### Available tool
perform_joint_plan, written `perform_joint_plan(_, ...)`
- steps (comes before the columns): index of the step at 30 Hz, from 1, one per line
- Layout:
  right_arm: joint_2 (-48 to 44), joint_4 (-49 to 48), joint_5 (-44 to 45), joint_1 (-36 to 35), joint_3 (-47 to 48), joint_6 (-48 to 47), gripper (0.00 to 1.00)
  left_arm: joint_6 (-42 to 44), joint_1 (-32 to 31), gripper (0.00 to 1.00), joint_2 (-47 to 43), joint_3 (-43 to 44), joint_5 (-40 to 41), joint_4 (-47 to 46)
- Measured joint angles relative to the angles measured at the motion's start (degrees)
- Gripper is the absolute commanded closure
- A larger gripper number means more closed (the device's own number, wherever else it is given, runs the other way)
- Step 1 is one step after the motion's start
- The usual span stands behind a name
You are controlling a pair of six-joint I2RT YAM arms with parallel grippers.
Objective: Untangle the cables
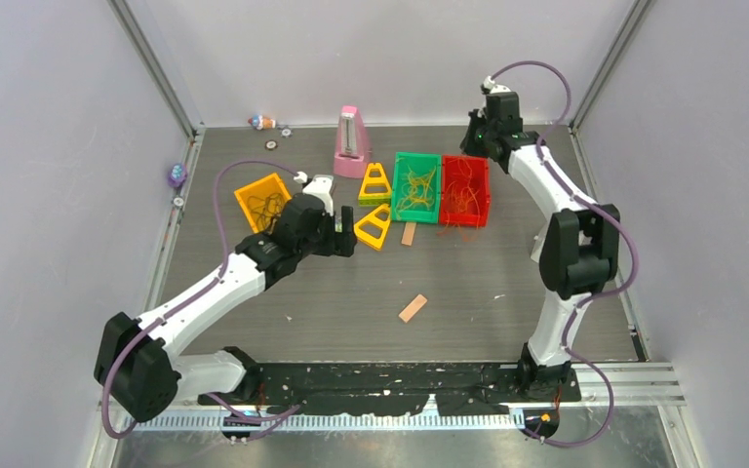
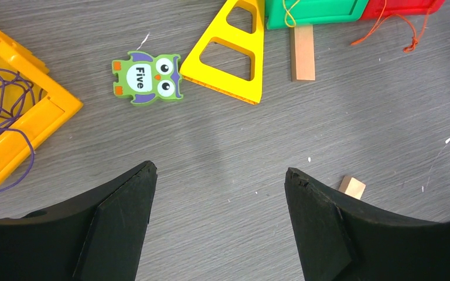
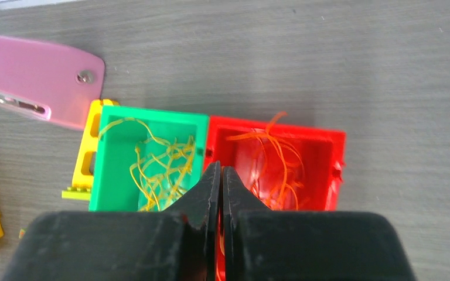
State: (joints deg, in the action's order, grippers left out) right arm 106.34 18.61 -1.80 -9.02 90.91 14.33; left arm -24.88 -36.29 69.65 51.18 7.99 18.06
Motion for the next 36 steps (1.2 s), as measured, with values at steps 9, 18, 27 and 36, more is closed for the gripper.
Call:
perform_joint_plan(9, 11.9, 2.4, 0.6, -0.9, 21.2, -1.1, 0.95, 0.3, 0.0, 0.19, -2.8, -0.9, 1.5, 0.9)
perform_joint_plan(18, 15.4, 1.9, -0.3, -0.1, 28.5, -2.2, 0.95, 0.9, 0.1, 0.19, -2.8, -0.9, 2.1, 1.7)
perform_joint_plan(27, 12.9, -8.2, -4.7, 1.0, 19.2, -3.1, 0.95, 1.4, 0.3, 0.19, -3.0, -1.0, 2.6, 2.1)
perform_joint_plan(36, 5.6, -26.6, -13.1, 3.1, 1.2, -3.1, 0.95, 1.6, 0.7, 0.2, -5.4, -2.4, 3.5, 2.4)
